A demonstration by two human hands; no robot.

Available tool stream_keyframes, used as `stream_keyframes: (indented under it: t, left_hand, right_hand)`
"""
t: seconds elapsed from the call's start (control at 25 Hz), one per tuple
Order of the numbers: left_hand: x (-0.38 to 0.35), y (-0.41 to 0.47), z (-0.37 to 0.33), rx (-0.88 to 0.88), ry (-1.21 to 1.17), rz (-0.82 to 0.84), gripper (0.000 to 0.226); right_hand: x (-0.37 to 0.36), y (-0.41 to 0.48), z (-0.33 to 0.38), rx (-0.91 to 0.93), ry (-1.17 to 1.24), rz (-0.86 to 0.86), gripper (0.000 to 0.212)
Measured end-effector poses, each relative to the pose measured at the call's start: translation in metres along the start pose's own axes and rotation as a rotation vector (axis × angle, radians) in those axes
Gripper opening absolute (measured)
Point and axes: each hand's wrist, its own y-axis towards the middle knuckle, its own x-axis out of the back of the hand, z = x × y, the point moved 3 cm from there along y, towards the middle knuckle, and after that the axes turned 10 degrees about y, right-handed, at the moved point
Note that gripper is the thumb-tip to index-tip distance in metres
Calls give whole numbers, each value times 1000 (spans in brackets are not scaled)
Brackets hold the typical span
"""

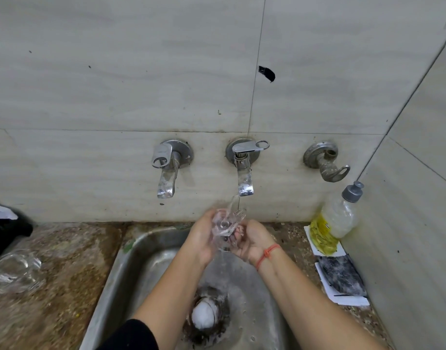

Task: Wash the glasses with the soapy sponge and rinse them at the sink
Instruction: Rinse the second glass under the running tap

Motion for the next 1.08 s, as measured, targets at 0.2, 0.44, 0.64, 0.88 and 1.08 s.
stream_keyframes:
  t: [0.2,0.44,0.64,0.88,1.08]
  left_hand:
    - [-10,-5,6,-108,111,68,37]
    - [4,-13,16,-337,513,-14,59]
    - [24,-13,19,-157,58,46,32]
    - [43,-22,30,-40,-352,-15,37]
    - [38,-25,35,0,-484,-4,34]
  right_hand:
    - [8,-7,8,120,120,-78,35]
    - [6,-17,15,131,-118,91,37]
    - [-18,-32,16,117,-375,226,39]
    - [-67,-17,3,148,160,191,41]
    - [-74,-16,-6,284,233,304,59]
